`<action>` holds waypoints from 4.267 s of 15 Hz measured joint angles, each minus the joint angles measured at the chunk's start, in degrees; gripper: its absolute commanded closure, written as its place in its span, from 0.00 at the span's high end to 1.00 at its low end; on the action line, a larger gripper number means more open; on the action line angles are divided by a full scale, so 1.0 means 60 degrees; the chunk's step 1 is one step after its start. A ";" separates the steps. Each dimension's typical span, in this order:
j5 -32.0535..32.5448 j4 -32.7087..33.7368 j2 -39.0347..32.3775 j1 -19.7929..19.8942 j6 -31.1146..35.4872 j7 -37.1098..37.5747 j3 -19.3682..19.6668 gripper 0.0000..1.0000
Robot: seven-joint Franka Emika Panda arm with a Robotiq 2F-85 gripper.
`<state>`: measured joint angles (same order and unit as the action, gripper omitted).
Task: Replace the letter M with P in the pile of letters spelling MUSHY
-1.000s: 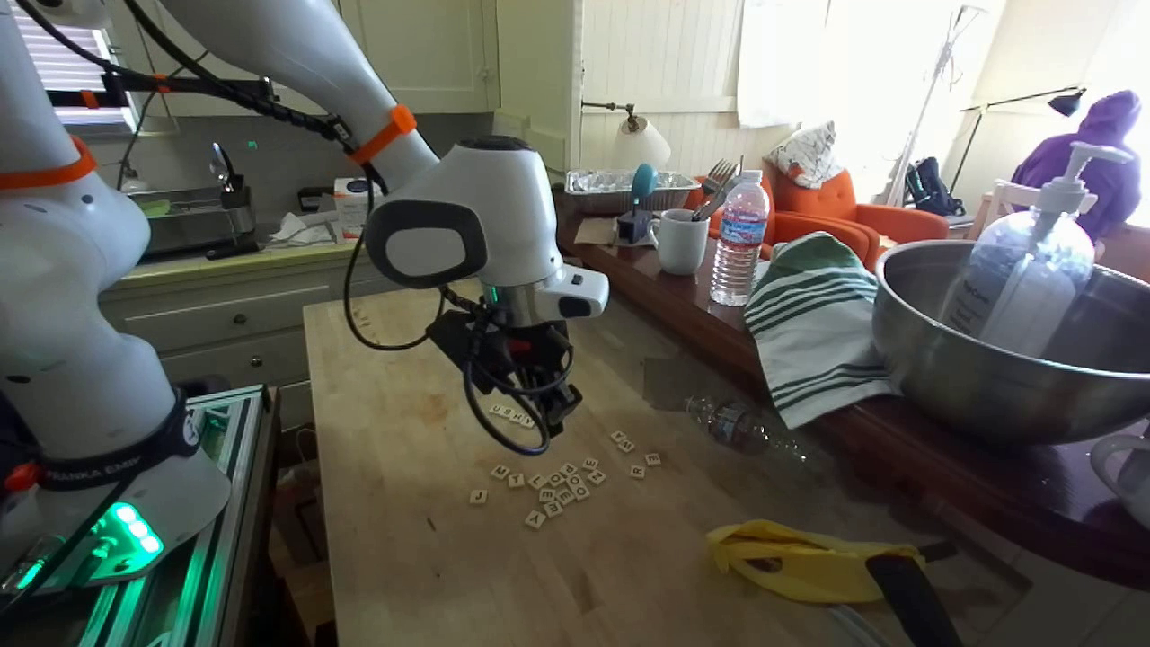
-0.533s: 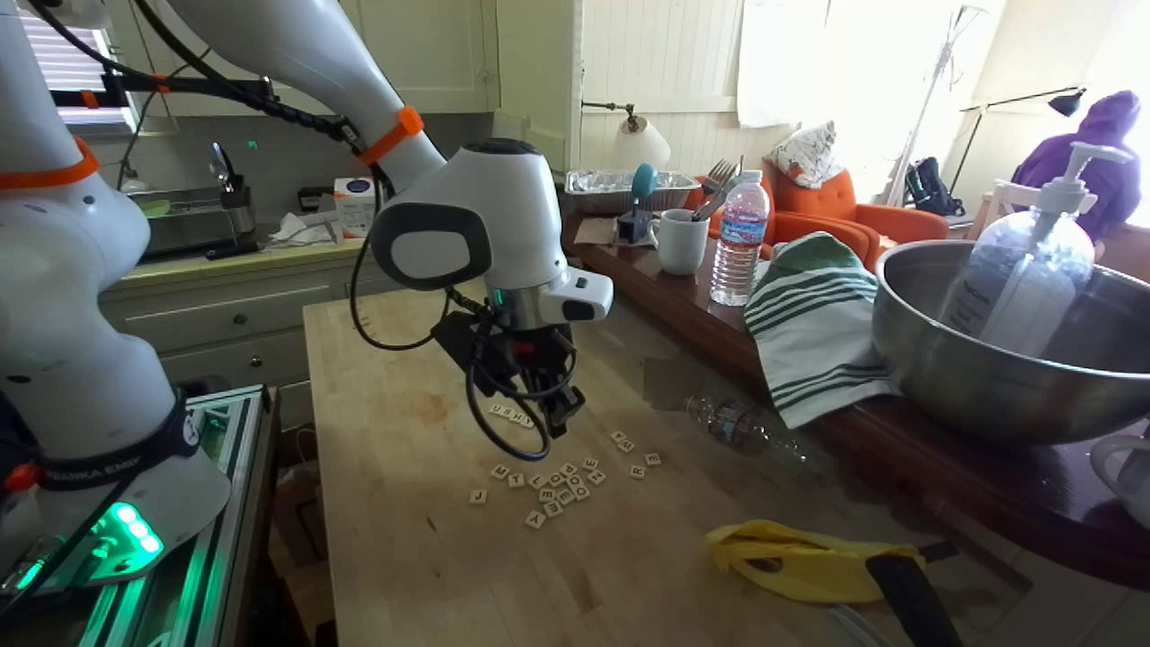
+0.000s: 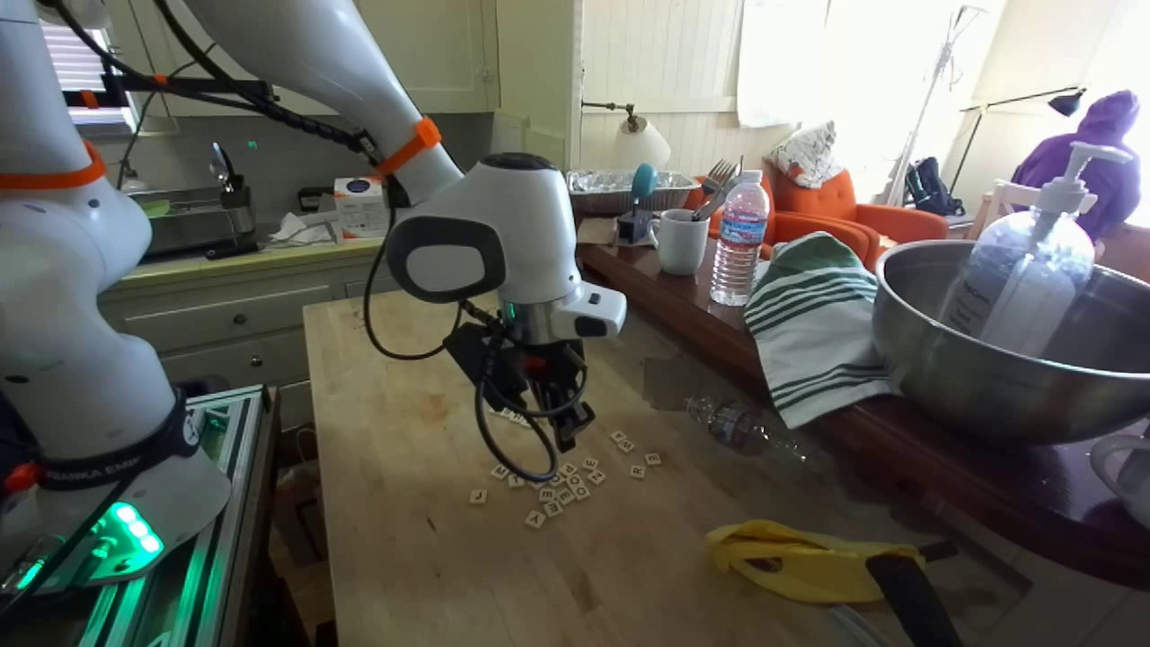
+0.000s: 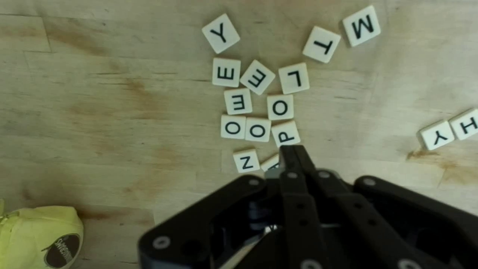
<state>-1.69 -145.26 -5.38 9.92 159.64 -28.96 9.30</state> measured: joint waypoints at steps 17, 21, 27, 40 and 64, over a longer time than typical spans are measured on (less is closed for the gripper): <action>-0.0079 0.0813 -0.1358 0.0779 0.0208 -0.0722 -0.1031 0.00; -0.0050 0.0813 -0.1355 0.0853 0.0208 -0.2075 -0.1464 0.00; 0.0026 0.0785 -0.1342 0.0824 0.0208 -0.4294 -0.1955 0.00; 0.1342 0.0483 -0.1149 -0.0097 0.0209 -0.7084 -0.2486 0.00; -0.0633 0.0122 -0.0804 -0.0515 0.0132 -0.5875 -0.2806 0.00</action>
<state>-5.49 -144.53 -10.20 6.83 160.43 -64.21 -7.53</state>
